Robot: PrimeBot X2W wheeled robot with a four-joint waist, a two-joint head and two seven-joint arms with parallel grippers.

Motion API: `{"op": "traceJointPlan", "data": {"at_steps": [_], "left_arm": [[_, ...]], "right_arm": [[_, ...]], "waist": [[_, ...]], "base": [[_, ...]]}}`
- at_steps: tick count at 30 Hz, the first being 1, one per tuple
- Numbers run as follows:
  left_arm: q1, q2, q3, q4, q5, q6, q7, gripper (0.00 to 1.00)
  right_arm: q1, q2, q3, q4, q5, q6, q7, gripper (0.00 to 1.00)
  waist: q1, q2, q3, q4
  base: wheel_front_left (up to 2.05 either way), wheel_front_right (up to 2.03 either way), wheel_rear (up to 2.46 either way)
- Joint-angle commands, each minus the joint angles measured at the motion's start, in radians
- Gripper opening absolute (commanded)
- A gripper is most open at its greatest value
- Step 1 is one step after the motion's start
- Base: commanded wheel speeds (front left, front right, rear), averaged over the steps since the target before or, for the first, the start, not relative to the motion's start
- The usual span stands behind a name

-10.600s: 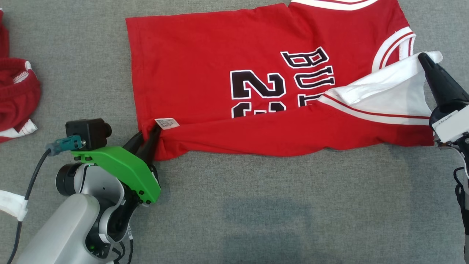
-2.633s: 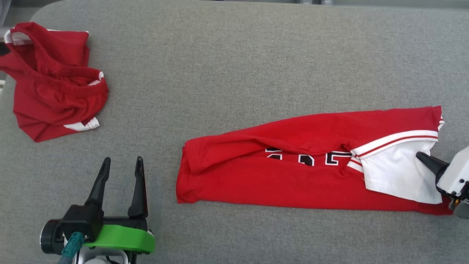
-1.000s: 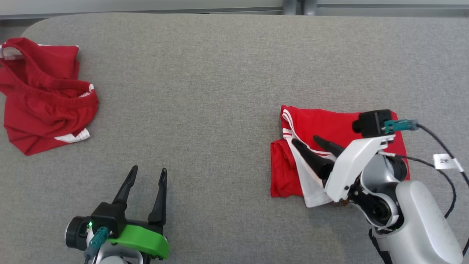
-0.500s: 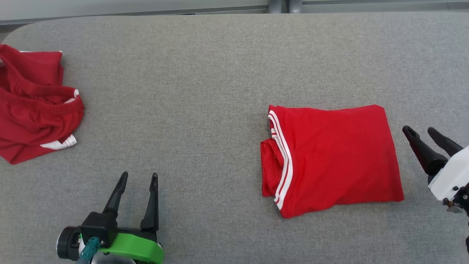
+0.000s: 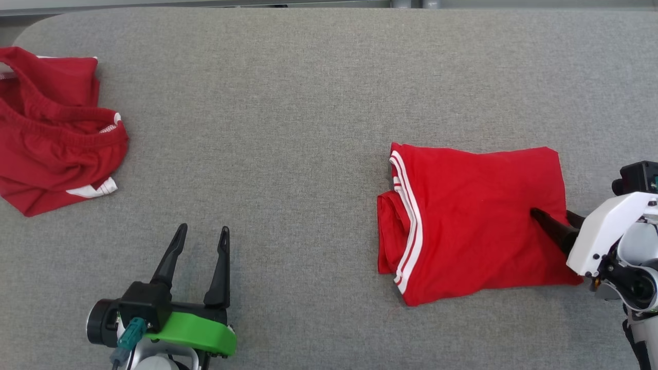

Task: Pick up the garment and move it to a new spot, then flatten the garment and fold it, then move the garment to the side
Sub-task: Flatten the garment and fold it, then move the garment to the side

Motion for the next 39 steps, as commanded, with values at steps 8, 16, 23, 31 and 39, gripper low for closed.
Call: {"op": "traceJointPlan", "data": {"at_steps": [8,16,23,31,39], "left_arm": [[-0.032,0.000,0.010,-0.025,0.021,-0.012,-0.005,1.00],[-0.039,0.016,0.014,-0.056,0.033,-0.013,-0.004,1.00],[-0.060,0.054,0.011,-0.086,0.051,-0.012,0.020,1.00],[-0.116,0.082,-0.029,-0.132,0.083,-0.023,0.073,1.00],[-0.144,0.092,-0.067,-0.174,0.105,-0.021,0.120,1.00]], "right_arm": [[-0.060,-0.012,0.027,0.072,0.108,0.000,-0.075,0.00],[-0.136,-0.060,-0.014,0.143,0.086,0.000,-0.141,0.00],[-0.170,-0.087,-0.048,0.201,0.086,0.000,-0.212,0.00],[-0.238,-0.138,-0.060,0.266,0.004,0.000,-0.347,0.00],[-0.395,-0.211,-0.082,0.412,-0.109,0.000,-0.408,0.00]], "waist": [[0.0000,0.0068,0.024,-0.051],[0.0000,0.0068,0.056,-0.178],[0.0000,0.0068,0.091,-0.323],[0.0000,0.0068,0.154,-0.383],[0.0000,0.0068,0.211,-0.367]], "base": [[0.00,0.00,0.00],[0.00,0.00,0.00],[0.00,0.00,0.00],[0.00,0.00,0.00],[0.00,0.00,0.00]]}}
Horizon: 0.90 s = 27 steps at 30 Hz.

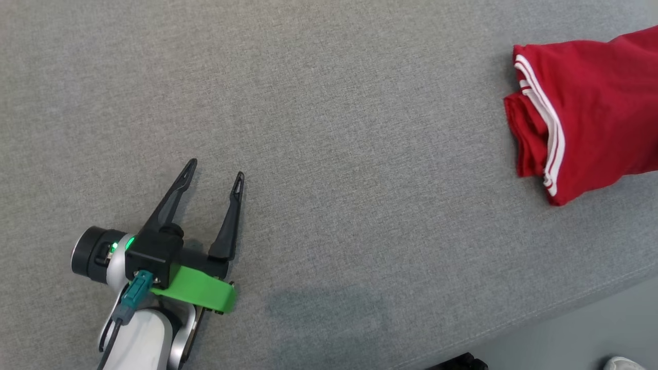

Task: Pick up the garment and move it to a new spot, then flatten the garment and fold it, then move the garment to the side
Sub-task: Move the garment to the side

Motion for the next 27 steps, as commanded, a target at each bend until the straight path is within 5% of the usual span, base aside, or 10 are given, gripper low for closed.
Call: {"op": "traceJointPlan", "data": {"at_steps": [1,6,7,8,9,10,19,27], "left_arm": [[-0.014,0.011,-0.002,-0.010,0.006,0.003,0.006,1.00],[-0.011,0.022,-0.010,-0.026,0.011,0.003,0.022,1.00],[-0.012,0.023,-0.011,-0.028,0.010,0.003,0.024,1.00],[-0.013,0.024,-0.011,-0.031,0.010,0.004,0.027,1.00],[-0.014,0.024,-0.012,-0.035,0.011,0.008,0.029,1.00],[-0.015,0.022,-0.013,-0.037,0.011,0.009,0.030,1.00],[0.016,-0.018,-0.024,0.007,-0.021,0.029,-0.022,1.00],[0.064,-0.056,-0.010,0.098,-0.067,0.048,-0.084,1.00]], "right_arm": [[-0.021,-0.018,-0.006,0.023,-0.021,0.000,-0.015,0.00],[-0.088,-0.052,-0.016,0.135,-0.101,0.000,-0.071,0.00],[-0.098,-0.049,-0.018,0.157,-0.113,0.000,-0.085,0.16],[-0.107,-0.048,-0.021,0.174,-0.130,0.000,-0.104,0.47],[-0.119,-0.048,-0.030,0.194,-0.152,0.000,-0.126,0.47],[-0.126,-0.046,-0.033,0.212,-0.172,0.000,-0.147,1.00],[-0.137,-0.051,-0.042,0.221,-0.257,0.000,-0.368,1.00],[0.005,-0.051,-0.072,-0.044,-0.250,0.000,-0.464,1.00]], "waist": [[-0.0001,0.0068,0.030,0.005],[-0.0001,0.0068,0.044,0.023],[-0.0001,0.0068,0.045,0.025],[-0.0001,0.0068,0.045,0.028],[-0.0001,0.0068,0.045,0.031],[-0.0001,0.0068,0.044,0.034],[-0.0001,0.0068,-0.043,0.077],[-0.0001,0.0068,-0.184,0.182]], "base": [[0.00,0.00,0.00],[0.00,0.00,0.00],[0.00,0.00,0.00],[0.00,0.00,0.00],[0.00,0.00,0.00],[0.00,0.00,0.00],[0.00,0.00,0.00],[0.00,0.00,0.00]]}}
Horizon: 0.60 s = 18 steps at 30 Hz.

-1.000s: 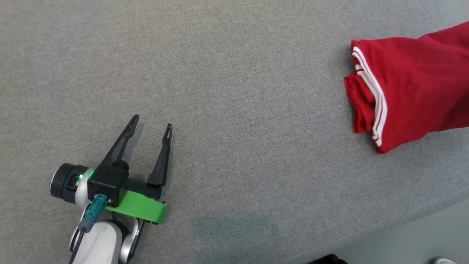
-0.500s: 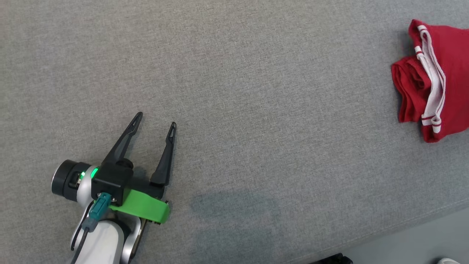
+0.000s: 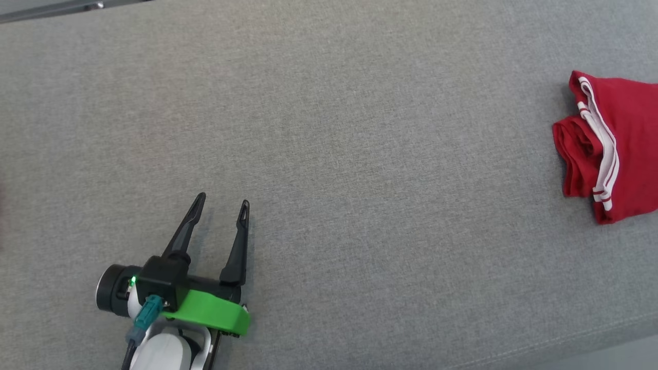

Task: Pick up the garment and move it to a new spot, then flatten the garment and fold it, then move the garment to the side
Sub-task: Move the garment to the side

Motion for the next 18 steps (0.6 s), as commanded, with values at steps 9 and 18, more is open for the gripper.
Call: {"op": "traceJointPlan", "data": {"at_steps": [9,18], "left_arm": [[0.087,-0.004,0.064,0.085,-0.064,0.017,-0.041,1.00],[0.122,0.012,0.135,0.135,-0.079,0.015,-0.048,1.00]], "right_arm": [[0.364,0.208,-0.085,-0.399,-0.108,-0.001,-0.017,1.00],[0.641,0.439,0.045,-0.455,-0.211,-0.001,-0.088,1.00]], "waist": [[0.0000,0.0068,-0.210,0.203],[0.0000,0.0068,-0.285,0.269]], "base": [[0.00,0.00,0.00],[0.00,0.00,0.00]]}}
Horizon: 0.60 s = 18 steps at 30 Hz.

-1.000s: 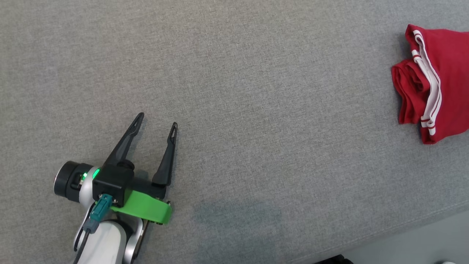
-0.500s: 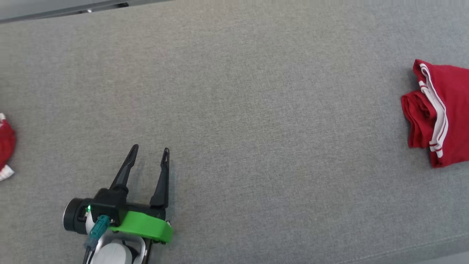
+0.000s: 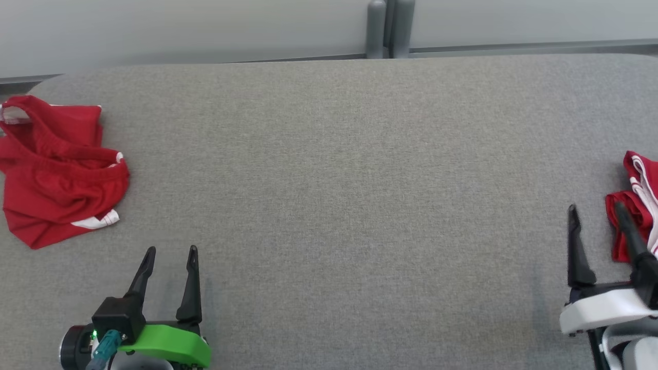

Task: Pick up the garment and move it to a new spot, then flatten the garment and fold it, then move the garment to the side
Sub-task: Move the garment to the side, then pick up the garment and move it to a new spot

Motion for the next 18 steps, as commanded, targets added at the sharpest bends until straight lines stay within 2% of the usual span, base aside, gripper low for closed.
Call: {"op": "traceJointPlan", "data": {"at_steps": [1,7,18], "left_arm": [[0.009,0.001,0.017,-0.002,-0.001,-0.006,-0.005,1.00],[0.026,-0.007,0.058,0.024,0.015,-0.028,-0.006,1.00],[0.040,-0.026,0.091,0.064,0.045,-0.080,-0.006,1.00]], "right_arm": [[0.036,0.024,0.012,0.021,-0.008,-0.001,-0.016,1.00],[0.101,0.076,-0.011,0.108,-0.011,-0.001,-0.040,1.00],[0.119,0.084,-0.030,0.165,-0.014,-0.001,-0.039,1.00]], "waist": [[0.0000,0.0068,-0.068,0.069],[0.0000,0.0068,-0.104,0.086],[0.0000,0.0068,-0.131,0.077]], "base": [[0.00,0.00,0.00],[0.00,0.00,0.00],[0.00,0.00,0.00]]}}
